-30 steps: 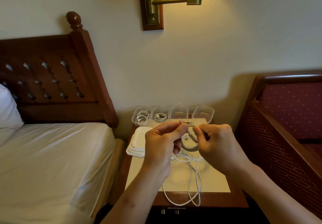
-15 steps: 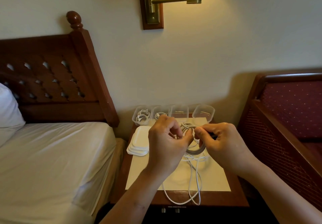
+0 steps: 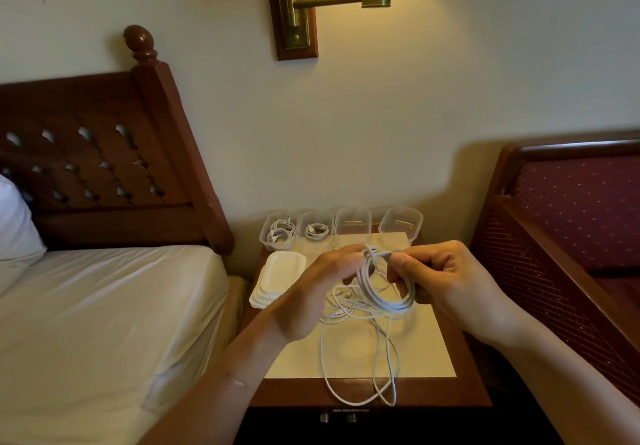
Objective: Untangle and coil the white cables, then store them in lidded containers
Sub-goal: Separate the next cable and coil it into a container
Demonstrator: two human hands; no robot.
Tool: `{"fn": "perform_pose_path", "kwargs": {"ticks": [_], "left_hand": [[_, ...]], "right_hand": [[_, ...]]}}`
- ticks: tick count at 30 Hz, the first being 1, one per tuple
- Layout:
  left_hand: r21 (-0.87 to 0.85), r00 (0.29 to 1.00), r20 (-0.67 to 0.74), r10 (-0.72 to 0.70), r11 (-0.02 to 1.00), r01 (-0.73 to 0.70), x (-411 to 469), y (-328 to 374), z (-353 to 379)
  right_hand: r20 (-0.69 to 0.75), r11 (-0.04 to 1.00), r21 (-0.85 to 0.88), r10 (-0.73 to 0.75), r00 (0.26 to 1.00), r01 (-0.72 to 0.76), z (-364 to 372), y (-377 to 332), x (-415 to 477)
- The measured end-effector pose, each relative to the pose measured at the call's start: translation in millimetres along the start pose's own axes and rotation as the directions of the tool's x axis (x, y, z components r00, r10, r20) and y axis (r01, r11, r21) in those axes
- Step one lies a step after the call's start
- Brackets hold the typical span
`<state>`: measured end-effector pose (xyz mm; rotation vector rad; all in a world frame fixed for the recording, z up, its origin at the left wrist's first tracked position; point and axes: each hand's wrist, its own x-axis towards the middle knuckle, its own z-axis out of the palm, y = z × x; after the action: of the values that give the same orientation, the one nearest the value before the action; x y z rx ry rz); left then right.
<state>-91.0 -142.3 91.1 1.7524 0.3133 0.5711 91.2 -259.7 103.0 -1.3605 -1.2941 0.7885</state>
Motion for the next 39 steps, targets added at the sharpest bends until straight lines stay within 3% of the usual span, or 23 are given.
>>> {"fn": "perform_pose_path", "kwargs": {"ticks": [7,10,14,16,18,21,23,27,32,35,39], "left_hand": [[0.027,0.98,0.193,-0.039,0.999,0.034,10.2,16.2,-8.5],[0.312,0.977,0.202,-0.065,0.95,-0.001,15.4,17.1,-19.5],[0.678,0.988,0.151,-0.027,0.73,-0.084,14.2,17.6,-42.1],[0.768,0.992,0.125,-0.002,0.633,-0.096,12.0,20.5,-48.3],[0.772,0.996,0.089,0.008,0.631,-0.074,8.2,21.7,-48.3],[0.662,0.998,-0.032,-0.047,0.747,0.057,0.5,16.4,-33.6],[0.485,0.981,-0.144,-0.127,0.856,0.182,-0.7,11.0,-18.5],[0.183,0.924,-0.309,-0.226,0.939,0.291,-2.5,6.3,3.5],[-0.117,0.885,-0.327,-0.332,0.943,0.31,-6.0,16.7,21.4],[-0.246,0.886,-0.291,-0.36,0.923,0.295,-6.8,13.7,20.0],[-0.302,0.866,-0.398,-0.303,0.934,0.188,-5.3,5.2,25.8]], "right_hand": [[0.075,0.992,0.115,-0.057,0.996,0.049,-2.2,-3.4,-4.8],[0.046,0.994,0.008,-0.106,0.993,0.106,-0.6,-2.3,-5.8],[-0.08,0.967,-0.218,-0.149,0.986,0.128,-3.2,8.5,-9.0],[-0.121,0.928,-0.33,-0.225,0.967,0.174,-2.1,11.6,-9.7],[-0.106,0.827,-0.5,-0.353,0.93,0.257,-1.5,14.7,-7.3],[-0.042,0.6,-0.753,-0.452,0.891,0.269,-0.5,23.0,0.2],[-0.025,0.453,-0.864,-0.475,0.879,0.22,2.0,25.5,4.7],[-0.034,0.329,-0.933,-0.493,0.87,0.149,11.4,26.1,7.8],[-0.079,0.319,-0.945,-0.432,0.898,0.07,20.7,19.9,11.4],[-0.124,0.367,-0.929,-0.422,0.898,0.044,20.0,19.5,12.7],[-0.147,0.474,-0.877,-0.432,0.89,0.085,19.6,20.5,12.0]]}}
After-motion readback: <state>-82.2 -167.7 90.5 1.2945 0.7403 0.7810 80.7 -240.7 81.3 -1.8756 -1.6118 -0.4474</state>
